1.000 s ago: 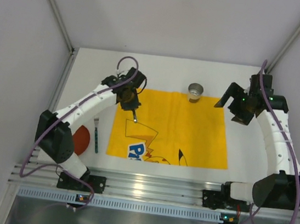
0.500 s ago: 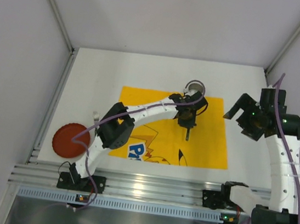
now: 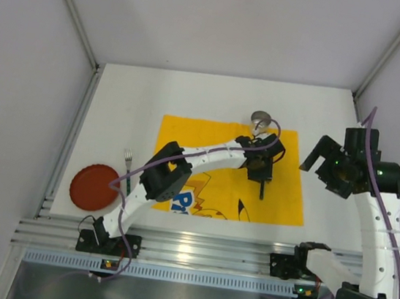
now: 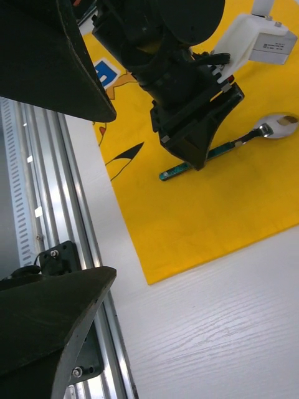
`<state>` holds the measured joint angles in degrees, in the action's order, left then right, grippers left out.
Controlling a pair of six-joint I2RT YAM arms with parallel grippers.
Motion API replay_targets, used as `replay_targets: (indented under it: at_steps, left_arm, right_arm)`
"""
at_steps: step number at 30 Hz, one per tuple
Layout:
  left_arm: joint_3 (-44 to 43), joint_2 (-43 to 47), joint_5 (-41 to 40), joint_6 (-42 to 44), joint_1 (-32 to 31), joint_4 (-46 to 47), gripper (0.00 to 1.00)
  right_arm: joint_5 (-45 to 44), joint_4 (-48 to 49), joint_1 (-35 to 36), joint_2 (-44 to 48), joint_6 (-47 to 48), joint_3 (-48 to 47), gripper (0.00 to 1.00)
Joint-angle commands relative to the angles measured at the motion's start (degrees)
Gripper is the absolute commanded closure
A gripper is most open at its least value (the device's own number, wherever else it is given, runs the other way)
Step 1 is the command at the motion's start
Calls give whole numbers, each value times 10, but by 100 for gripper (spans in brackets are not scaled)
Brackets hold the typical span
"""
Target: Set the dinner table for one person
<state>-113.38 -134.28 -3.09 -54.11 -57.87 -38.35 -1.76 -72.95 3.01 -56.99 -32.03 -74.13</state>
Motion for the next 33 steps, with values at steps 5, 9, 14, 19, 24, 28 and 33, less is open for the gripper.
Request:
replay_targets:
  at_steps: [5,9,14,19,24,28,33]
  left_arm:
    - [-15,36,12,-17,-6,23,43]
    - [3,97,-48,15,-1,-26,34]
    - [194,250,-71,43,56,-51,30]
    - [500,488,-91,24,158,-31,32]
    - [649,647,-81,60,338,-37,34]
    - [674,680,-70,116,416,-41,34]
    - [679,639,-58,165,485,-23,36]
  right_arm:
    - [-14,-4,14,1,7,3,0]
    - [-9,2,19,-2,8,-1,0]
    - [34,17,24,0,16,3,0]
    - [66,35,29,1,24,5,0]
    - [84,47,38,-5,26,6,0]
    - [89,54,45,-11,25,14,0]
    - [91,57,48,-19,27,13,0]
